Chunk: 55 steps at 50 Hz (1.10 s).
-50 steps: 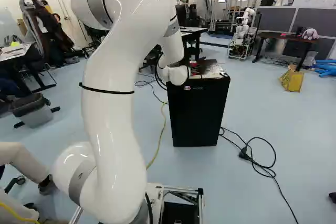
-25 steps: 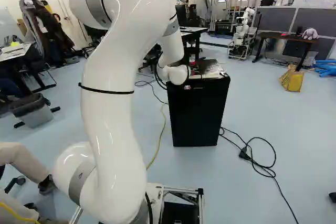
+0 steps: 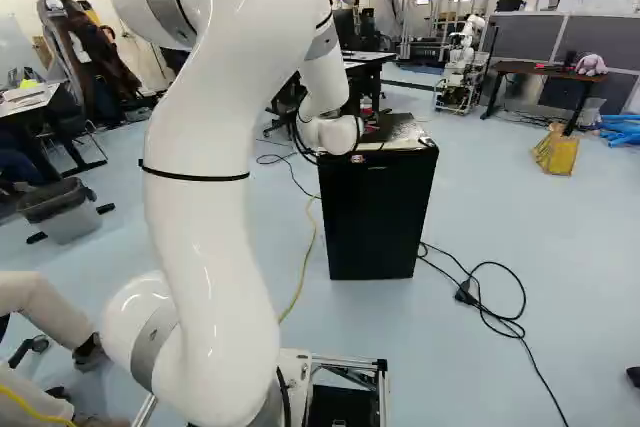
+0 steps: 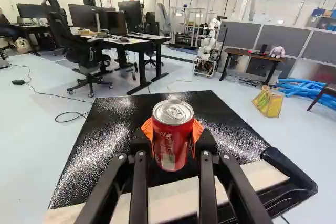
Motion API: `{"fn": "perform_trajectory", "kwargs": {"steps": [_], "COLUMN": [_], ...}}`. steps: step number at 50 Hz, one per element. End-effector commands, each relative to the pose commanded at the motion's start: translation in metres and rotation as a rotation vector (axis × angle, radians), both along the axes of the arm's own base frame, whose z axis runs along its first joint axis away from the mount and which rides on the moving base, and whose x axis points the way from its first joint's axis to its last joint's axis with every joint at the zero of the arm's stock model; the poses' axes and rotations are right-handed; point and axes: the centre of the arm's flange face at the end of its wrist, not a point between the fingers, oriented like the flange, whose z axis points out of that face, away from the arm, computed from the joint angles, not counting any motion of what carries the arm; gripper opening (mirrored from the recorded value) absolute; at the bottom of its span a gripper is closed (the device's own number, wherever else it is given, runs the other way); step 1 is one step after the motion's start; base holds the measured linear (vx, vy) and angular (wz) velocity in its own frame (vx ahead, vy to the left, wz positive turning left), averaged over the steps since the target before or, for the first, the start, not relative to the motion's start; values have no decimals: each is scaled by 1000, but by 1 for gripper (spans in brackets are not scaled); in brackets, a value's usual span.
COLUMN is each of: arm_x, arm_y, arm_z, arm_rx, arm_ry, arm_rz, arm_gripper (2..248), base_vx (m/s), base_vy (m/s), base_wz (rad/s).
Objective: Grab a drink from the fridge
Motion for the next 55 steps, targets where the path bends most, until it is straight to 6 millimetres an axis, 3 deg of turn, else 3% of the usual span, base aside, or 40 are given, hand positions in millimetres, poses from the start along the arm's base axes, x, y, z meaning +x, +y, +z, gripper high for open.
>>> {"fn": "perform_trajectory", "kwargs": {"steps": [29, 55], "arm_x": [-8, -37], "arm_y": [8, 35], "arm_z": [6, 10], "arm_rx": [1, 14], "arm_ry": [-3, 14], "arm_rz": [5, 25], "arm_gripper": [90, 90], "base_vx": [0, 0], "base_vy": [0, 0], "base_wz": [0, 0]}}
